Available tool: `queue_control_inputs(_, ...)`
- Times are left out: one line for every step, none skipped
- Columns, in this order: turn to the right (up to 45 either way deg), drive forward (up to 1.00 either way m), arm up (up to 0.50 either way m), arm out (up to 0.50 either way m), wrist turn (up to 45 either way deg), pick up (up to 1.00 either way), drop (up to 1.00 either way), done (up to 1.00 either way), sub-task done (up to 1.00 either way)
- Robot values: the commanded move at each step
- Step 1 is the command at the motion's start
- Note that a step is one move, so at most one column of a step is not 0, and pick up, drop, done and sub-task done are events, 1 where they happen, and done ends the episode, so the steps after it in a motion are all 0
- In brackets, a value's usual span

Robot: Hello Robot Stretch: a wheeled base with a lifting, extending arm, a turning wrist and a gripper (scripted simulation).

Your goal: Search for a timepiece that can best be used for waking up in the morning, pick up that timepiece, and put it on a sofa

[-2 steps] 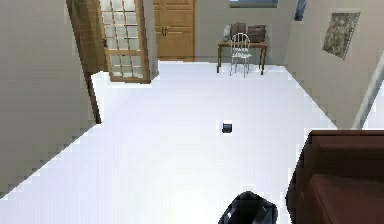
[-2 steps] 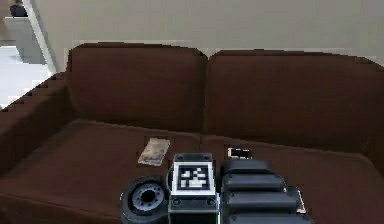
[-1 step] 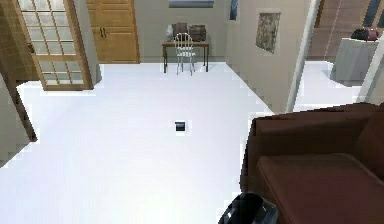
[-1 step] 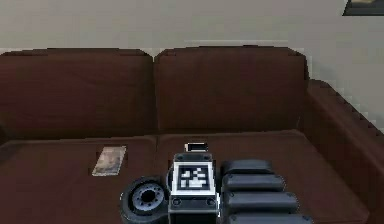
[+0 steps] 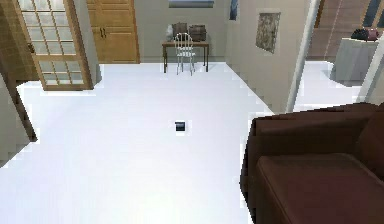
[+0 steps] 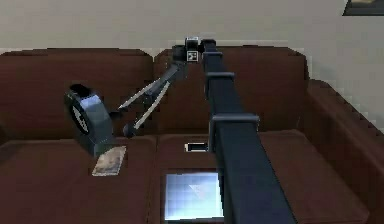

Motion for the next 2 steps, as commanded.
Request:
queue_control_inputs(0.0, 0.0, 0.0, 0.0, 45.0, 0.0, 0.0, 0.0, 0.0)
queue_control_inputs(0.0, 0.0, 0.0, 0.0, 45.0, 0.0, 0.0, 0.0, 0.0)
